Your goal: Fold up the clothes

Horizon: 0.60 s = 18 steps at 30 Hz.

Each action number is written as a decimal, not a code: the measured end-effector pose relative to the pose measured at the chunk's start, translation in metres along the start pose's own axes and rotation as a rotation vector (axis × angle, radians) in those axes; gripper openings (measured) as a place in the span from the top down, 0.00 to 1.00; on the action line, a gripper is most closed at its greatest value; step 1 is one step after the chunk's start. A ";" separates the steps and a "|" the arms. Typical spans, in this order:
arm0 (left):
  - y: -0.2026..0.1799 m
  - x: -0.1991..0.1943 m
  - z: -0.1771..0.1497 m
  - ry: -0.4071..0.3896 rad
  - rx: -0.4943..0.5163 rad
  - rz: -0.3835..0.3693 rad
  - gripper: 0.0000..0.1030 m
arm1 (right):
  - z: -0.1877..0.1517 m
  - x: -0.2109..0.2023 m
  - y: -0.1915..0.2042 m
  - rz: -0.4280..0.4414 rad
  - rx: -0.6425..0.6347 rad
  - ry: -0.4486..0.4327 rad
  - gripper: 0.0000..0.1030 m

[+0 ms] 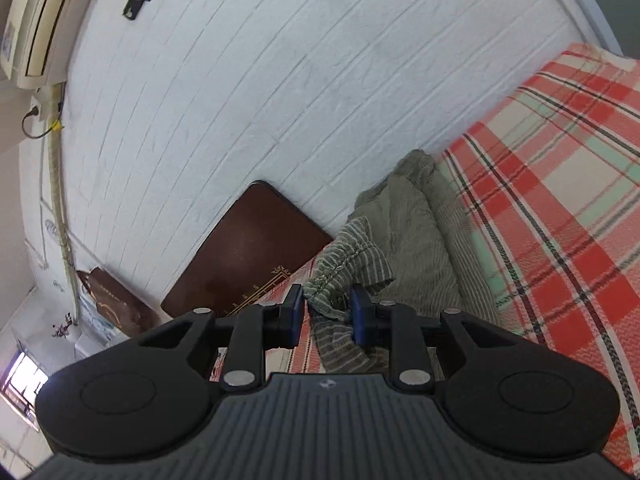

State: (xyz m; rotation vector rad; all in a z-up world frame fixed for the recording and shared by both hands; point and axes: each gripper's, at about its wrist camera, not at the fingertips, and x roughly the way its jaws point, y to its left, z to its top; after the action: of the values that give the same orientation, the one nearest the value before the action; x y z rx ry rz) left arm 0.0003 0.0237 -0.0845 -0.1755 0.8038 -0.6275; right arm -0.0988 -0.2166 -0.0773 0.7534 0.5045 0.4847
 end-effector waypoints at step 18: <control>-0.019 0.060 0.054 -0.092 -0.008 0.004 0.21 | 0.066 0.012 0.039 0.271 0.009 -0.128 0.71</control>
State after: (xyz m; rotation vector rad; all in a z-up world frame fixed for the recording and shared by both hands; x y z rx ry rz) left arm 0.0616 -0.0311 -0.0773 -0.2088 0.7181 -0.6079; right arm -0.0594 -0.2190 -0.0100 0.8609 0.2864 0.6817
